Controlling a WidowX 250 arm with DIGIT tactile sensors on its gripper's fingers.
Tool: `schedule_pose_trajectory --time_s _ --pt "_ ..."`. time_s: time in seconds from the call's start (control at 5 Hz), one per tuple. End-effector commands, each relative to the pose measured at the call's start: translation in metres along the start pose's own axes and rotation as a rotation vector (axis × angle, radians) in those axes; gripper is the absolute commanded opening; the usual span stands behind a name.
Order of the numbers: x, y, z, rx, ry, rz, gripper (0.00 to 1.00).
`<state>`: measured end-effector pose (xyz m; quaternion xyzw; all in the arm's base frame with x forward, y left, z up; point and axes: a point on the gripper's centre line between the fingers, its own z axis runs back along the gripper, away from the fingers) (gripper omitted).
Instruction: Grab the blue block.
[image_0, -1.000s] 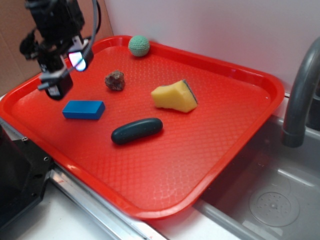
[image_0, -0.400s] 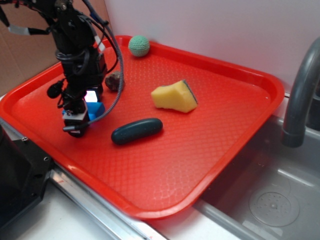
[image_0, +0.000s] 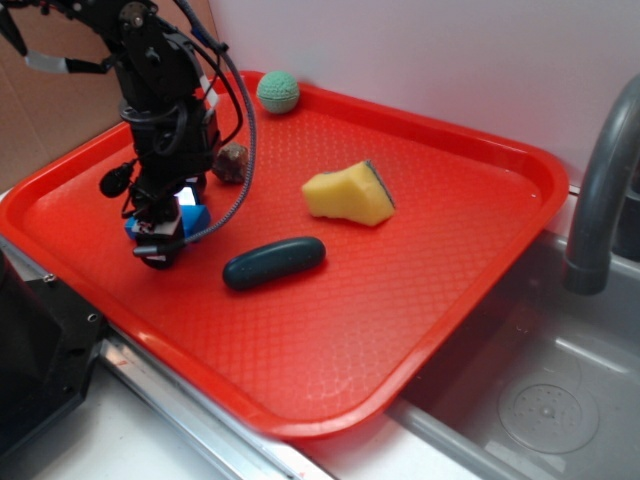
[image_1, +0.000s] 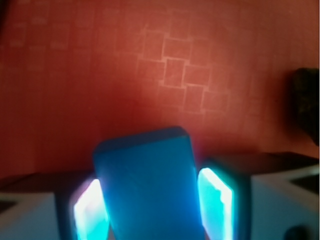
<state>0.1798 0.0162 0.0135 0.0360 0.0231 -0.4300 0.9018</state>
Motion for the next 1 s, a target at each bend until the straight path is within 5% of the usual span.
schedule_pose_trajectory --time_s 0.0,0.4,0.8 --pt "0.010 0.002 0.047 -0.091 0.043 0.245 0.00" --pt "0.017 -0.010 0.140 -0.170 -0.024 0.740 0.00" --pt "0.009 -0.015 0.176 -0.114 -0.054 1.098 0.00"
